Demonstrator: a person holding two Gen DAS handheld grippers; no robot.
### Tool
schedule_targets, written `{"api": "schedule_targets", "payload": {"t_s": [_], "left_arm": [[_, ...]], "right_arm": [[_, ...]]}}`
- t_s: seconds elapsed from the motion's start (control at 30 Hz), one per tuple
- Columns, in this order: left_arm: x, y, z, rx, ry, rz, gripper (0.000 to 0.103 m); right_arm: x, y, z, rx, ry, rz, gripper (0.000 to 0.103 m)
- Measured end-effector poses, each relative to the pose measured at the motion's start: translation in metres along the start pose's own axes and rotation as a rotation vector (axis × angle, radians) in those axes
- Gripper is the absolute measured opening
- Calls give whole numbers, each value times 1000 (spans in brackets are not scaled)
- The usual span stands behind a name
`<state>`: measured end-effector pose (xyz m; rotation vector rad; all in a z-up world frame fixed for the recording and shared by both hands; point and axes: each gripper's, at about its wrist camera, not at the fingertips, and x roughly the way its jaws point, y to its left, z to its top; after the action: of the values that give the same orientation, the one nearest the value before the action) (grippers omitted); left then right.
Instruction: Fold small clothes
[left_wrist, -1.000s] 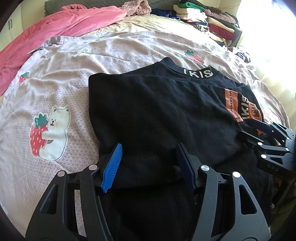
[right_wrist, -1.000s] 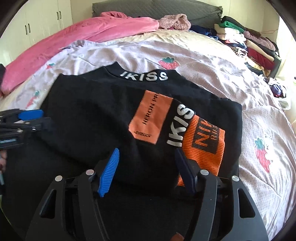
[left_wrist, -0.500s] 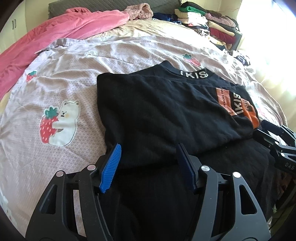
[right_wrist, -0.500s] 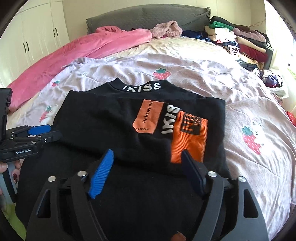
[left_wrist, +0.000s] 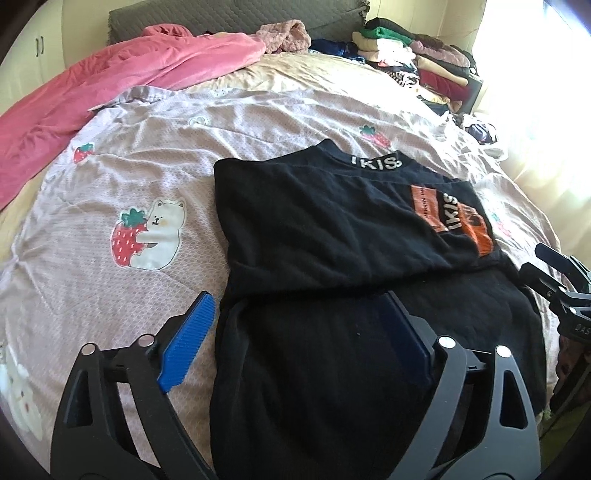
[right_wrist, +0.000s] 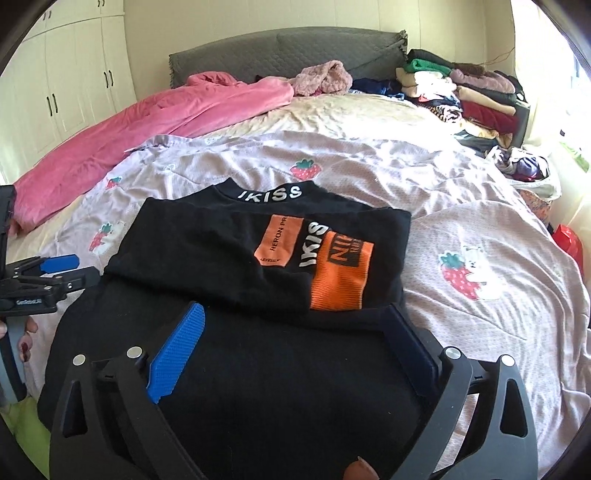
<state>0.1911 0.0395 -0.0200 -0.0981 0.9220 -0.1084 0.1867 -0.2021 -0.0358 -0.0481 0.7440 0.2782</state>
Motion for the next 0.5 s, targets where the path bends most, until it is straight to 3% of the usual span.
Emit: {"api": "schedule_targets", "payload": {"t_s": [0.5], "left_arm": [[-31,-12,-11,26,-36,-19,94]], "right_arm": [[-36,-4,-1,5,-63,-52,98]]}}
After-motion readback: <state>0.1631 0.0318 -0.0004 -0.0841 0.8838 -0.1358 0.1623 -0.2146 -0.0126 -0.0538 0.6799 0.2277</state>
